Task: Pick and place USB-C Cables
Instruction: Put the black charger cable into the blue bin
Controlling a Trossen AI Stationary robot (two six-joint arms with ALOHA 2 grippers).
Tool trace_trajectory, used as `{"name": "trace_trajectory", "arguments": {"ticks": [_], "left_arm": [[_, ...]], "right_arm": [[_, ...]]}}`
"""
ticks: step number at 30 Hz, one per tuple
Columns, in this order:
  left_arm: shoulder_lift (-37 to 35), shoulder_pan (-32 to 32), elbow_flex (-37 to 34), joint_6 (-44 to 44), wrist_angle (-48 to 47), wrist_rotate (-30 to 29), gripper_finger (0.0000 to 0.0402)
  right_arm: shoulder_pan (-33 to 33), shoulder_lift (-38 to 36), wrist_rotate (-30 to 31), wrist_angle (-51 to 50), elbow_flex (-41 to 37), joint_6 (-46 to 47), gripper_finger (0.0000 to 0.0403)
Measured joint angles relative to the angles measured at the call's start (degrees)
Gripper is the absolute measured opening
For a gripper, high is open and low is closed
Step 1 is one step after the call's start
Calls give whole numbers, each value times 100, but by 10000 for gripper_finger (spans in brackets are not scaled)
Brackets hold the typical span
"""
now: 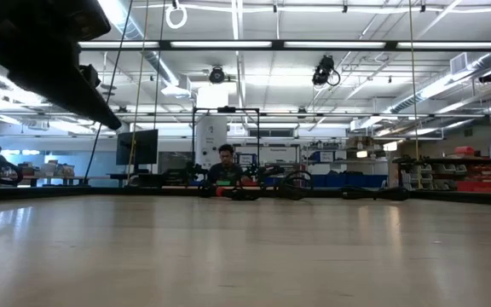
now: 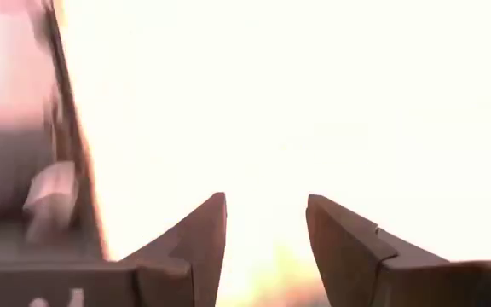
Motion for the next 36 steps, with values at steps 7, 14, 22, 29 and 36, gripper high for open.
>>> {"name": "trace_trajectory", "arguments": {"ticks": [7,14,22,29,36], "left_arm": [[0,613,1,-339,145,-1092,123],[26,2944,291,1640,166,871,128],[1468,4864,1835,4271,-346,2317,193],[3534,5213,3727,6068,-1136,2635,245],[4770,5347,4895,6445,-1267,2599,229]], "right_arm": [[-400,666,1586,3607,-1139,-2011,167],[-854,2444,1010,8442,-2110,-3219,167],[-738,3972,897,11263,-2029,-3220,167],[-421,4045,970,11538,-2031,-3153,167],[60,3983,1761,11539,-2027,-3192,167]]}}
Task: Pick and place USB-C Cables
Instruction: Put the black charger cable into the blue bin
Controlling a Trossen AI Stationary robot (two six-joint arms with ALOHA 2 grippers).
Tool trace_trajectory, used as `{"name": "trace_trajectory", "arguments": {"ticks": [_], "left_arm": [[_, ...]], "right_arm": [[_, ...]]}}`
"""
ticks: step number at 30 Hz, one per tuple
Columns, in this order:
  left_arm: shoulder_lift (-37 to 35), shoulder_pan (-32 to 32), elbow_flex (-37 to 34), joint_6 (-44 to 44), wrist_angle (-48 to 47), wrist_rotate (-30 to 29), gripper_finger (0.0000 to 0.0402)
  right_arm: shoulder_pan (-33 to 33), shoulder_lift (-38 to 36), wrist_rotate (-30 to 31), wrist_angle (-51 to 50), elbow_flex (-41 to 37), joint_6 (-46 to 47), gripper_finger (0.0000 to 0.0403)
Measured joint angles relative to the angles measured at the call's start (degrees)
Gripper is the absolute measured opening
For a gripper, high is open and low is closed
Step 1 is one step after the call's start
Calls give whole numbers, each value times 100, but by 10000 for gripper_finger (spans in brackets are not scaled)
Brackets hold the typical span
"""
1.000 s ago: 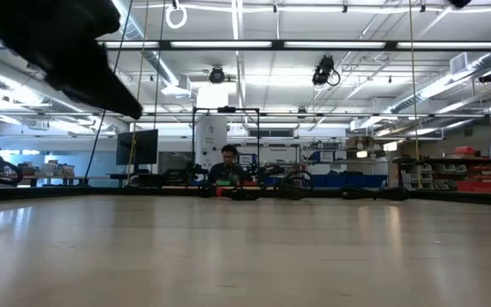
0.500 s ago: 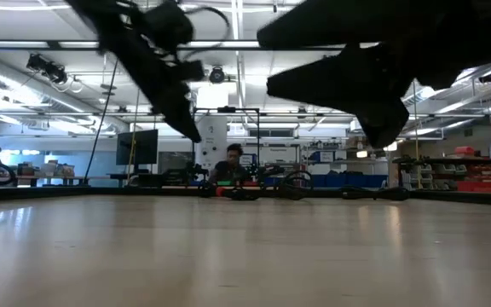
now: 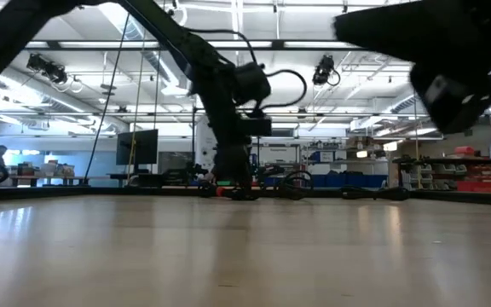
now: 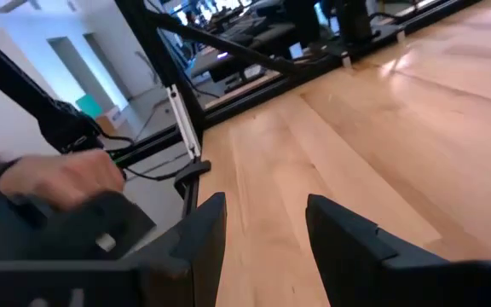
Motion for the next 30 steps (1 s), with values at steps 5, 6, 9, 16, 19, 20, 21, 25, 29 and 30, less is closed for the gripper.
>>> {"name": "trace_trajectory", "arguments": {"ticks": [5,6,9,16,19,20,21,25,29,30], "left_arm": [[436,55,388,-54,-399,-73,177],[428,49,420,-52,-474,-205,162],[423,95,433,-60,-640,-248,114],[386,114,436,-381,-1446,-424,14],[222,-99,419,-682,-1846,-399,12],[131,-215,419,-792,-1940,-380,12],[16,-364,419,-900,-2008,-384,11],[-588,-1166,289,-1518,-2085,-330,11],[-1442,-2123,-172,-2391,-1841,-277,11],[-1707,-2373,-365,-2617,-1589,-216,11]], "right_arm": [[288,0,531,5,0,10,167],[341,0,632,5,0,15,167],[455,0,903,1,0,0,167],[605,0,1207,0,0,-22,167],[642,0,1257,-4,0,-33,167],[648,0,1258,-8,0,-35,167],[651,0,1257,-45,0,-33,167],[651,0,1255,-276,0,-21,167],[655,0,1240,-519,-2,11,167],[655,0,1239,-552,-2,1,167]]}}
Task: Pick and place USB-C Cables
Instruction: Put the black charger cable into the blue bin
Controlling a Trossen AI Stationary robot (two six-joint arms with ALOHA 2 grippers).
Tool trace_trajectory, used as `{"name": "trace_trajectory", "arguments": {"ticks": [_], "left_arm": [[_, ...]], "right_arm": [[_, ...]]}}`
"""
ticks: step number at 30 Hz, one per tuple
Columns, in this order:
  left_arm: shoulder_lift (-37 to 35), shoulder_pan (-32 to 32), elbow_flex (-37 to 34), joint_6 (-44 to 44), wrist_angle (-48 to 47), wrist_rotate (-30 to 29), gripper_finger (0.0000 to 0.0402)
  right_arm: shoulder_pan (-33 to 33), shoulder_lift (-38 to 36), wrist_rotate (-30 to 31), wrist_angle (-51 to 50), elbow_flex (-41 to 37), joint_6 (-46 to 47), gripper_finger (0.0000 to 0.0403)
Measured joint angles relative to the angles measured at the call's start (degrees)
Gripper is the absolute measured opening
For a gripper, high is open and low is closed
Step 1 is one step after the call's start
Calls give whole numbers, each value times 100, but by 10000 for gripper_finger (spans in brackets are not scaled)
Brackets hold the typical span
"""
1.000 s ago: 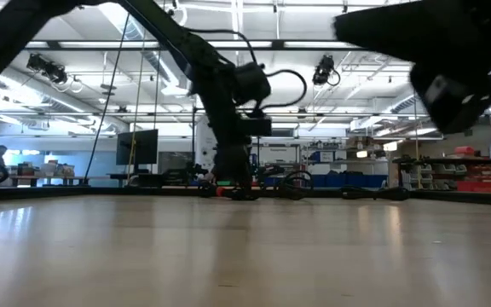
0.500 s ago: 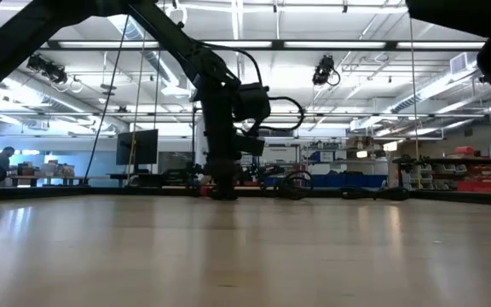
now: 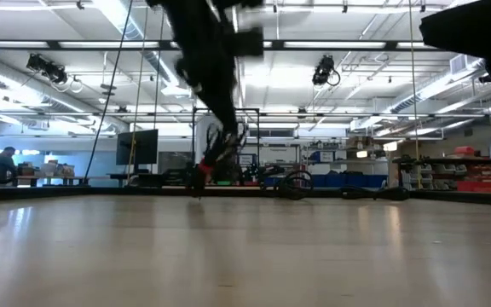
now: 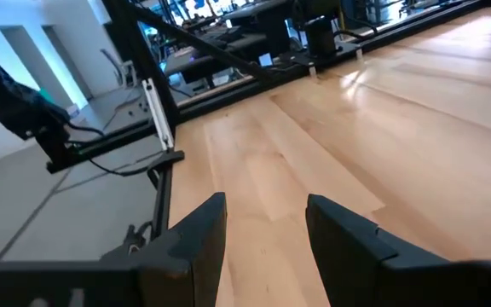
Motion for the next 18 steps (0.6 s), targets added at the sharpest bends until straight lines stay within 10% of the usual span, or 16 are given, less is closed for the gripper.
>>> {"name": "trace_trajectory", "arguments": {"ticks": [13,18], "left_arm": [[-2079,-2227,-3785,-2640,6694,929,21],[-2079,-2410,-4332,-2967,7587,841,13]], "right_arm": [[-909,4,-1604,85,221,-2059,179],[-1310,4,-1608,27,733,-3165,213]]}}
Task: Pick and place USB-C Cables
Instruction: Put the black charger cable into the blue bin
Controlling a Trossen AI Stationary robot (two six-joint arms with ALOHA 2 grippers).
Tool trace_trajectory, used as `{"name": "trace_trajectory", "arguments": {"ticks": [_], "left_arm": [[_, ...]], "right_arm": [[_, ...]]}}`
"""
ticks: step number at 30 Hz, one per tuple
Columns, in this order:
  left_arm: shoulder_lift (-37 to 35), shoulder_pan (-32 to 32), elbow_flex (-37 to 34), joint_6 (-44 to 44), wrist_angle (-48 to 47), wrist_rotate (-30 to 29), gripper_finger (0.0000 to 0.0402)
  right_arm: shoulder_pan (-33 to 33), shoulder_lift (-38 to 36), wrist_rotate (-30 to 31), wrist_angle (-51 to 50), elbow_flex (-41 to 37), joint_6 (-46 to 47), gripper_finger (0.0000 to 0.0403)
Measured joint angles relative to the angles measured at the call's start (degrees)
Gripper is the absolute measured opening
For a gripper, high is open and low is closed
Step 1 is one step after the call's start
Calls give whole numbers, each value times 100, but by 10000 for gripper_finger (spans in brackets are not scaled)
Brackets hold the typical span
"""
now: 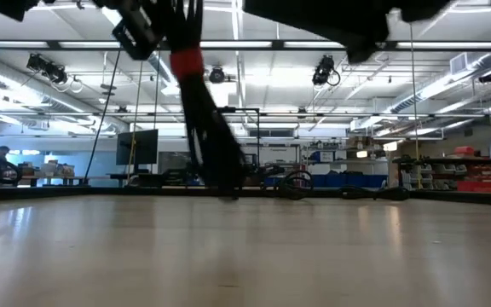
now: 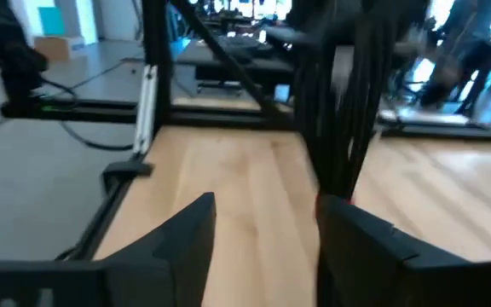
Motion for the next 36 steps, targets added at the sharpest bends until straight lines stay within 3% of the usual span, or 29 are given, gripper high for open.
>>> {"name": "trace_trajectory", "arguments": {"ticks": [3,6,11,17,23,28,32,36], "left_arm": [[13,1,-66,-7,-41,-134,11],[9,24,-64,1,22,-147,20],[9,42,-64,105,30,-149,21],[9,38,-64,151,94,-163,15],[9,42,-64,158,349,-549,41],[9,42,-64,196,444,-660,49],[-82,42,-60,429,176,-565,86],[-248,44,-51,632,-987,-638,125]], "right_arm": [[-226,0,92,-576,306,52,239],[-499,0,305,-1431,589,701,257],[-853,0,339,-2186,819,1643,255],[-1050,0,-574,-2089,843,1651,210],[-1062,0,-948,-2086,843,1055,144],[-957,0,-574,-2093,843,900,63],[-628,-50,-145,-2394,843,833,57],[-158,-605,164,-3563,842,1473,57]]}}
